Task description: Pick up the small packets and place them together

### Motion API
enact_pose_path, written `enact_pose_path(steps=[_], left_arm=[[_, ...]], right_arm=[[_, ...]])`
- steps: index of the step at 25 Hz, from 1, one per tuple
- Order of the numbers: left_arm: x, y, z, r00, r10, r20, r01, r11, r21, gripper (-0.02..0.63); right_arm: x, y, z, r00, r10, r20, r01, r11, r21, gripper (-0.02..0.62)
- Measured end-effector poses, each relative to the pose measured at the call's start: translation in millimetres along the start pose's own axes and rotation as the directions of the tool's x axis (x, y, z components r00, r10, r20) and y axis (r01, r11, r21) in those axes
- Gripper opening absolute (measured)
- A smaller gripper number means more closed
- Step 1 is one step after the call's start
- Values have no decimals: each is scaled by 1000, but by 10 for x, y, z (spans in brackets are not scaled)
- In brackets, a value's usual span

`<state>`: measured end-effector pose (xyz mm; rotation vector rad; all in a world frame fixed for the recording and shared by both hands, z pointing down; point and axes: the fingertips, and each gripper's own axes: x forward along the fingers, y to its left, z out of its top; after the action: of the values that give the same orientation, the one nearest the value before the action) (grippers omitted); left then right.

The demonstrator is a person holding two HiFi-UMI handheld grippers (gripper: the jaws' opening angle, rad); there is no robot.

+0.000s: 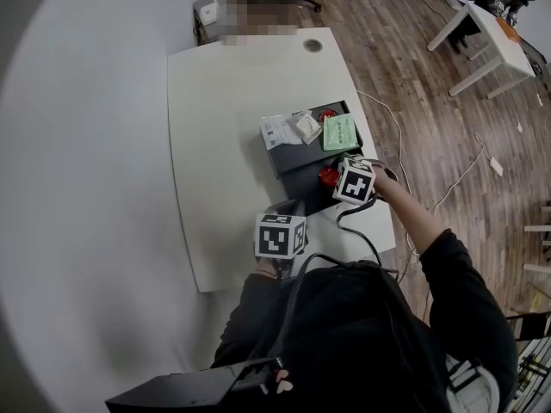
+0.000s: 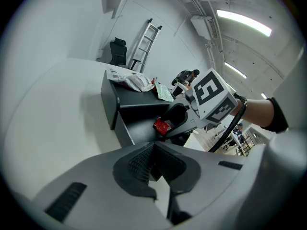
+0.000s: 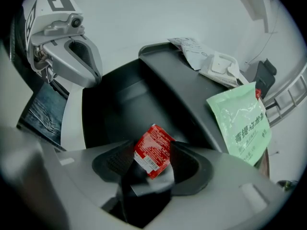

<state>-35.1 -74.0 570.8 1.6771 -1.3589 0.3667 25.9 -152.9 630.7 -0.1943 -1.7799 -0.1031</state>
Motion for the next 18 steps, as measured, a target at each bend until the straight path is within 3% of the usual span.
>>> enact_pose_path(steps=[8,10,18], left_arm=[[-2,5,8,1000,-5,0,5,1000,1,0],[3,5,8,1000,-6,-1,6,1000,3,0],[-6,-3,1,1000,-6,-2,6,1000,5,0]], right_arm=[[-30,0,4,1000,-10,-9,11,1000,15,204],[-22,15,-11,1000,-7,-16,7,1000,16,142],[-63,65,-19,1000,-3,-8,3,1000,12,89]])
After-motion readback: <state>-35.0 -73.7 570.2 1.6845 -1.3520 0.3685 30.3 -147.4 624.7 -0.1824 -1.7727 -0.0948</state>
